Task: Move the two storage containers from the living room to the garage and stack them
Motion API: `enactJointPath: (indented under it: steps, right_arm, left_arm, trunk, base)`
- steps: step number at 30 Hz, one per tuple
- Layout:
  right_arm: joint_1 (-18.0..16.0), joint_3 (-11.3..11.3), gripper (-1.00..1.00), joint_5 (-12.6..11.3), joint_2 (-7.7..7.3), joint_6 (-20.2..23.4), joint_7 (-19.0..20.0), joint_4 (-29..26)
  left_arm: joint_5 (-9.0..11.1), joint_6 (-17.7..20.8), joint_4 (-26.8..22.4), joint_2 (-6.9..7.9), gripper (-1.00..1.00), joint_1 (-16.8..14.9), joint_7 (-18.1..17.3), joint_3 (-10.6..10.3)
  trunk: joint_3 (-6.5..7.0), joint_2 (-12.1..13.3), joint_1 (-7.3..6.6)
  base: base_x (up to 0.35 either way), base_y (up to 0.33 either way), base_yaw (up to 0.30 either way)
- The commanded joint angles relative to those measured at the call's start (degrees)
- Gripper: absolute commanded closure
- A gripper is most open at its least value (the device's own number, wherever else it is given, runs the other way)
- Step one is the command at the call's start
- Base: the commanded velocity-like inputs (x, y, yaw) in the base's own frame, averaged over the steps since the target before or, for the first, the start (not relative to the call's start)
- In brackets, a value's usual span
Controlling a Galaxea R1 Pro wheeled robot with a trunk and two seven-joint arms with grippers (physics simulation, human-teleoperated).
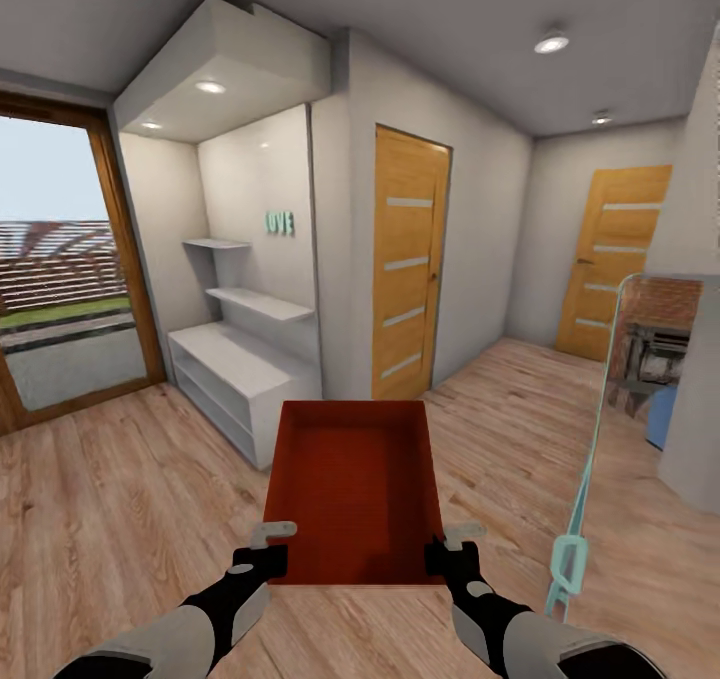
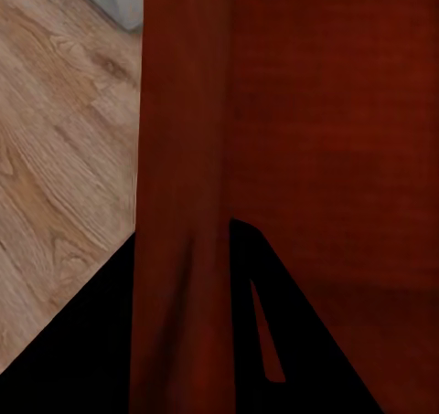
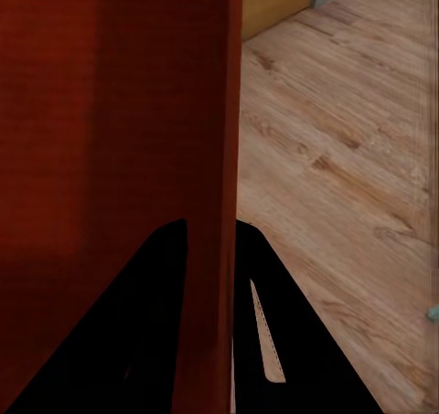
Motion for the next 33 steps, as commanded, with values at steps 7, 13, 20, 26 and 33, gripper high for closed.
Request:
enactJointPath:
  steps: [7,13,20,26,33]
  right_arm:
    - [-0.04,0.84,1.00,-1.43,0.03,-0.47,-0.17,0.05]
    - [-0.03,0.84,1.00,-1.39,0.03,-0.47,-0.17,0.05]
    - [-0.05,0.84,1.00,-1.36,0.03,-0.47,-0.17,0.06]
    - [-0.04,0.84,1.00,-1.36,0.03,-0.47,-0.17,0.06]
    - [-0.06,0.84,1.00,-1.36,0.03,-0.47,-0.17,0.06]
  left_arm:
    - [0.69,-0.28,0.20,0.02,1.00,-0.04,0.60,3.29]
    - [0.69,-0.28,0.20,0.02,1.00,-0.04,0.60,3.29]
    - [0.69,-0.28,0.20,0.04,1.00,-0.04,0.60,3.29]
    - [0.69,-0.28,0.20,0.04,1.00,-0.04,0.60,3.29]
    - [0.69,-0.28,0.20,0.03,1.00,-0.04,0.60,3.29]
  trunk:
    - [-0.02,-0.04,0.05]
    - [-0.02,-0.04,0.05]
    - [-0.02,-0.04,0.05]
    - [-0.02,-0.04,0.05]
    - [-0.02,-0.04,0.05]
  base:
    - [0.322,0.124,-0.269]
    - [0.322,0.136,-0.273]
    - [0.322,0.137,-0.274]
    - [0.322,0.139,-0.273]
    - [0.322,0.142,-0.244]
